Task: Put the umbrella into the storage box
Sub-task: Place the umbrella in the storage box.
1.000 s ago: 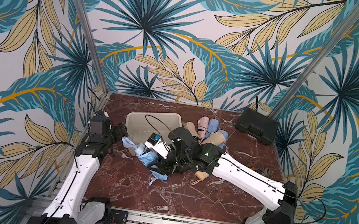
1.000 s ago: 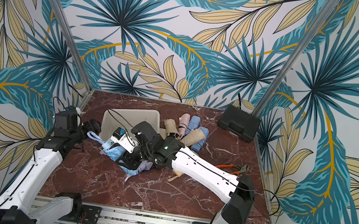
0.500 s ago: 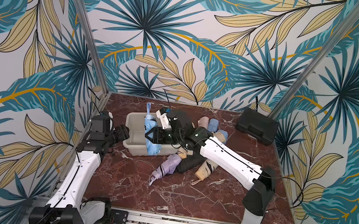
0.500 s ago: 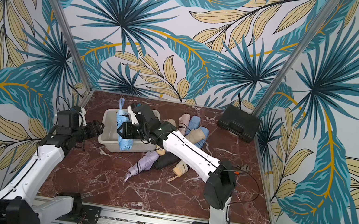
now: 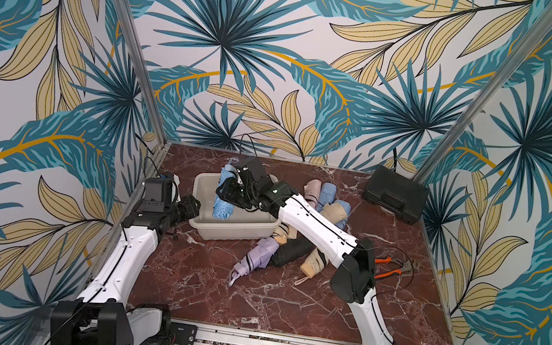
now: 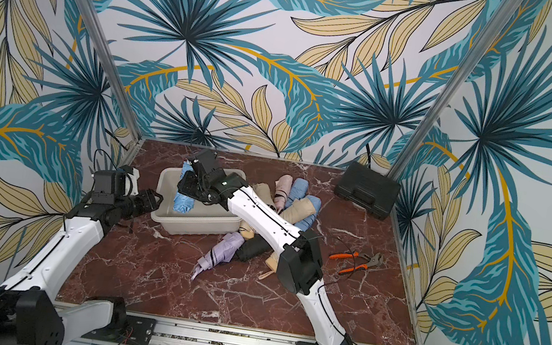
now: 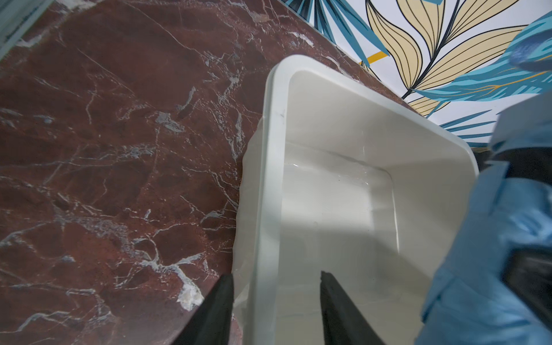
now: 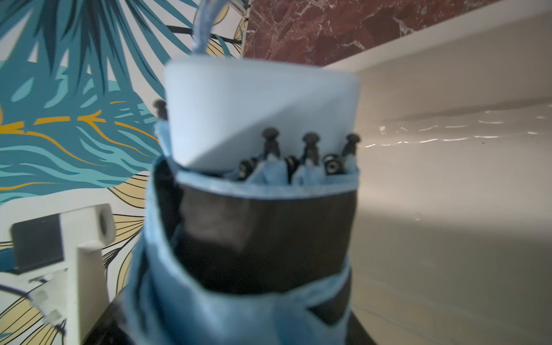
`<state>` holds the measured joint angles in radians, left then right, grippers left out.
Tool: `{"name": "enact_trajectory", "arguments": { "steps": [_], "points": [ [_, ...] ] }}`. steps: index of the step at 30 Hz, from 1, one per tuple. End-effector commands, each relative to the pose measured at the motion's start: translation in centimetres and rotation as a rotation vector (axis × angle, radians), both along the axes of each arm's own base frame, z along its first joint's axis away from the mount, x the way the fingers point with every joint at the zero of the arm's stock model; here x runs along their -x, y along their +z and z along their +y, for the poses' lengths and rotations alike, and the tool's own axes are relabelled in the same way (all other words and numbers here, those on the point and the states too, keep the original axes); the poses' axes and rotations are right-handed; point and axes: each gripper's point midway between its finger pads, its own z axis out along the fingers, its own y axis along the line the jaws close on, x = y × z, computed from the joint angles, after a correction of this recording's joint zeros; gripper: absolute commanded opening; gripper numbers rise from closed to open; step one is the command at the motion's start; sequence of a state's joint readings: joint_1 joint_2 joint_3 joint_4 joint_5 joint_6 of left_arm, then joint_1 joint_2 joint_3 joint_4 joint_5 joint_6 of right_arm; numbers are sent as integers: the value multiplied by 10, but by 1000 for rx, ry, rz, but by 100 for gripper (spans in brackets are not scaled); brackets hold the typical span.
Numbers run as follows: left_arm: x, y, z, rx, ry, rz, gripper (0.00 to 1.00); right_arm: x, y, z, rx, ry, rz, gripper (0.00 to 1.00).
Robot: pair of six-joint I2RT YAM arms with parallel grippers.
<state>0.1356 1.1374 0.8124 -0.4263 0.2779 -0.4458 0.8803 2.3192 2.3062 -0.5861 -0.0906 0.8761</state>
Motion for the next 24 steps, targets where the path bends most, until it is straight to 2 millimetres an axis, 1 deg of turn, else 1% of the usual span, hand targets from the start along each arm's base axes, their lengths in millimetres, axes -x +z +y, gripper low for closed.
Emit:
{"name": "enact_trajectory", "arguments": {
  "steps": [1,4,6,8,10,11,13,14,15,16,18,20,22,24],
  "points": [
    [-5,8,0,6,-17,-29,43,2,-7,14,-7,24,15,18],
    [-5,6,-2,10,-27,-25,40,6,-25,27,4,62,34,21],
    [-5,7,-3,9,-35,-27,37,9,-39,33,12,82,56,24],
    [-5,7,-3,7,-40,-29,36,11,-52,36,24,97,72,28],
    [-5,8,-4,7,-45,-32,36,14,-58,38,32,110,74,37],
    [-5,8,-4,7,-46,-31,36,14,-59,39,36,114,73,43],
    [-5,8,-4,2,-44,-32,37,15,-57,38,41,118,63,52],
    [-5,8,-3,0,-40,-33,39,14,-53,38,42,119,48,60],
    [-5,10,-2,-3,-39,-37,41,12,-47,36,42,117,30,65],
    [-6,11,-2,-6,-37,-40,43,11,-41,35,42,114,12,68],
    [-5,16,-1,-14,-33,-49,51,9,-25,32,45,114,-36,75],
    [-5,23,1,-27,-26,-61,57,5,-9,27,48,106,-84,78],
    [-3,32,3,-43,-20,-81,63,4,8,23,51,107,-131,79],
    [1,47,5,-63,-17,-114,65,3,27,17,58,110,-188,79]
  ]
}}
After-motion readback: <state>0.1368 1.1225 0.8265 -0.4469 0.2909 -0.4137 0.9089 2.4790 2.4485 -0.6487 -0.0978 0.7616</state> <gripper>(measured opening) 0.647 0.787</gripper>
